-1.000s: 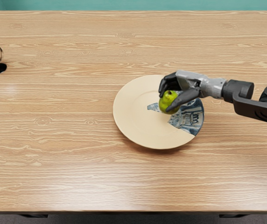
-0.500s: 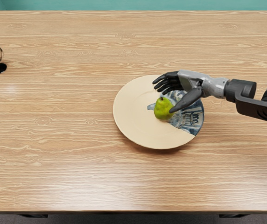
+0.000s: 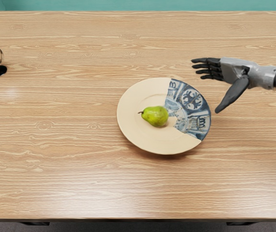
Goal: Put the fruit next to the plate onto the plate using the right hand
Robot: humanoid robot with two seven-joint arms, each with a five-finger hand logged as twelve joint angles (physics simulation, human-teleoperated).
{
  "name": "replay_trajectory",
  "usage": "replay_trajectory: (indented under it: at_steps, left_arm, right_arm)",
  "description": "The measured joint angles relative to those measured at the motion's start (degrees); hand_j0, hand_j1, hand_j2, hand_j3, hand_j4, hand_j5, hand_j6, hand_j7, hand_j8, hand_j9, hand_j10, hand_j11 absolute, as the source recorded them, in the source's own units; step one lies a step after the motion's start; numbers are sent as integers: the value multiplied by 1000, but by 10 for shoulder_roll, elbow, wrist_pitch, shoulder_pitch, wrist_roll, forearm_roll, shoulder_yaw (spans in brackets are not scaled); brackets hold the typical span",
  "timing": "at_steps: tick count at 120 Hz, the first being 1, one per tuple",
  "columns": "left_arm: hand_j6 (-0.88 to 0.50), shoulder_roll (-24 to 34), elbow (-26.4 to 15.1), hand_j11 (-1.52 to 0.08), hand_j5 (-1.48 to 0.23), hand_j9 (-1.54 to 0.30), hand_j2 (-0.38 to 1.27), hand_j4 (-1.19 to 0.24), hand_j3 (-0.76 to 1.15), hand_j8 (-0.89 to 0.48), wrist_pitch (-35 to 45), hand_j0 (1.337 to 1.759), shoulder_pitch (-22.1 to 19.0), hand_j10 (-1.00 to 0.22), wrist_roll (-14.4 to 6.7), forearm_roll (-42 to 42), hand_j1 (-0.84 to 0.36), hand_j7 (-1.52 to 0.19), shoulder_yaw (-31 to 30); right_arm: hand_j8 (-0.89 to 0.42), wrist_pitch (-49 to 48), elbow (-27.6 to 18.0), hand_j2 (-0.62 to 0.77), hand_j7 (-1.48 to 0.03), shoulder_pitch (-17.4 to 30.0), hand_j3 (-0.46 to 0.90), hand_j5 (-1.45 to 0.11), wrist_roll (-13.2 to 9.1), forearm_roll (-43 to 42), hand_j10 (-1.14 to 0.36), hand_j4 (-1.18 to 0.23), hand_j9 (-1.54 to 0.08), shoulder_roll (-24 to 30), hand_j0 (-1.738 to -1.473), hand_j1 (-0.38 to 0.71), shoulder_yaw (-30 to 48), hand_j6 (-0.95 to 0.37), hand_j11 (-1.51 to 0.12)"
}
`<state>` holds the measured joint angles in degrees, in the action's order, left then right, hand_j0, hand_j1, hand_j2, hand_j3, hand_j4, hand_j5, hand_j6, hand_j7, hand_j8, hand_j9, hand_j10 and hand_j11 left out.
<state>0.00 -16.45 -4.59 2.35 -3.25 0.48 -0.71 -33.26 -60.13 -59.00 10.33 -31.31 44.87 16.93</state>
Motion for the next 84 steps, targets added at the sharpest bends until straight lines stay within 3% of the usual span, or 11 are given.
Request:
replay_trajectory:
  at_steps: [30, 84]
  left_arm:
    - [-2, 0, 1, -3, -3, -3, 0, -2, 0, -2, 1, 1658, -31, -2, 0, 1, 346, -3, 0]
    - [-2, 0, 1, -3, -3, -3, 1, -2, 0, -2, 2, 1658, -32, -2, 0, 1, 346, -3, -1]
  right_arm:
    - [-36, -16, 1, -3, -45, 2, 0, -45, 0, 46, -35, -37, -45, 50, -1658, -311, 0, -38, -45]
    - [-24, -17, 1, -1, -29, 3, 0, -29, 0, 56, -23, -24, -29, 58, -1658, -325, 0, -25, -29]
